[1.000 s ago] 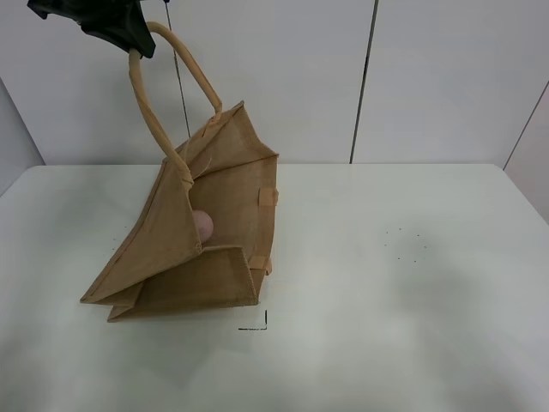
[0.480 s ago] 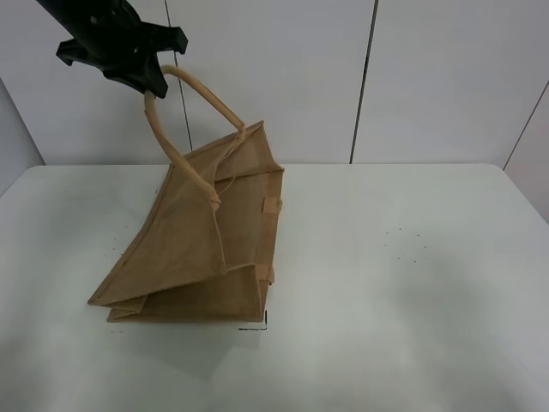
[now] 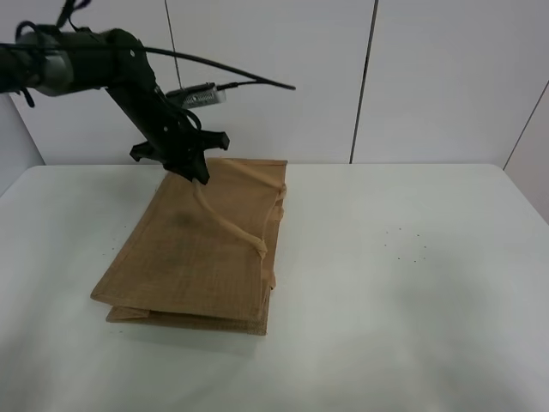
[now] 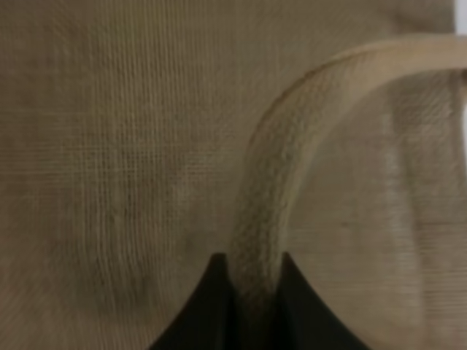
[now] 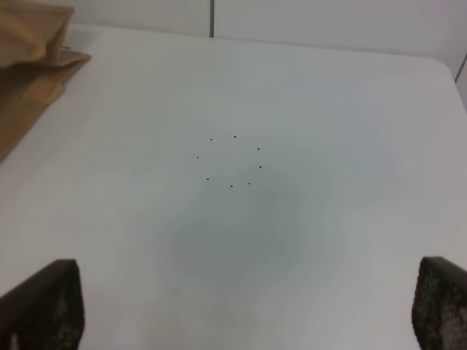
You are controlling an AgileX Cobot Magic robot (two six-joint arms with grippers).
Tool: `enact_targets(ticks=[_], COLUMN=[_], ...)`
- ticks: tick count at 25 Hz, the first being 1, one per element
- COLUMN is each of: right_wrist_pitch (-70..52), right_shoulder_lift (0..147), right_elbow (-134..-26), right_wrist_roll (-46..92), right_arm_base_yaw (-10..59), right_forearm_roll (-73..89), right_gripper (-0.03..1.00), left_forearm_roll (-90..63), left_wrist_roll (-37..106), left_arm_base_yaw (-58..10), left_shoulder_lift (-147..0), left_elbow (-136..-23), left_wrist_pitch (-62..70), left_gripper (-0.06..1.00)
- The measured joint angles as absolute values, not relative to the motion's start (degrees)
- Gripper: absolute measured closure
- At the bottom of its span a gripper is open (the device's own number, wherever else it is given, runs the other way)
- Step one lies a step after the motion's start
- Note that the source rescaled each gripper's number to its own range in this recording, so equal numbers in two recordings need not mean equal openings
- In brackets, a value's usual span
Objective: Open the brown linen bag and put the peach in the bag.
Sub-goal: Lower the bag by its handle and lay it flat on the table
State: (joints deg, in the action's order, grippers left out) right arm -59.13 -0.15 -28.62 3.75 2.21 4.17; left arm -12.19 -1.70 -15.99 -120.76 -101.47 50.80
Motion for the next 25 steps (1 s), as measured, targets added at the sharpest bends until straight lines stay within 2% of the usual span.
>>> enact_targets(ticks=[2,3,5,7,8,9,10,13,17,25], right_wrist_pitch=[-59.13,-59.13,-59.13,-59.13,-59.13,-59.13,-59.13,-59.13,-59.13,-59.13], right_shoulder_lift=[-0.15,-0.15,-0.15,-0.15,-0.15,-0.15,-0.15,-0.15,-0.15,-0.15], right_elbow=[-28.62,-28.62,-28.62,-28.62,-28.62,-28.62,-28.62,-28.62,-28.62,-28.62], right_wrist_roll=[3.75,3.75,3.75,3.75,3.75,3.75,3.75,3.75,3.75,3.75], right_arm_base_yaw=[2.21,2.21,2.21,2.21,2.21,2.21,2.21,2.21,2.21,2.21], right_forearm_roll=[4.17,4.17,4.17,4.17,4.17,4.17,4.17,4.17,4.17,4.17], right_gripper=[-0.03,-0.03,-0.03,-0.03,-0.03,-0.03,-0.03,-0.03,-0.03,-0.03], left_forearm_roll=[-12.24,-12.24,-12.24,-12.25,-12.25,-12.11,-11.54,-6.49,-0.31,4.06], left_wrist_roll=[-1.07,-0.74,0.00,0.32,0.38,0.43,0.43,0.00,-3.77,-4.49], left_arm_base_yaw=[-15.99,-15.99,-15.99,-15.99,-15.99,-15.99,-15.99,-15.99,-14.83,-5.31], left_shoulder_lift=[-122.74,-123.41,-123.87,-123.71,-123.60,-123.53,-123.53,-123.48,-123.26,-123.03], left_elbow=[-101.47,-101.40,-101.22,-101.22,-101.22,-101.40,-101.61,-103.74,-107.05,-107.50], left_wrist_pitch=[50.79,50.68,50.55,50.55,50.55,50.60,50.75,52.96,57.12,61.46], left_gripper=[0.93,0.88,0.67,0.34,0.23,0.13,0.09,0.03,0.01,0.01])
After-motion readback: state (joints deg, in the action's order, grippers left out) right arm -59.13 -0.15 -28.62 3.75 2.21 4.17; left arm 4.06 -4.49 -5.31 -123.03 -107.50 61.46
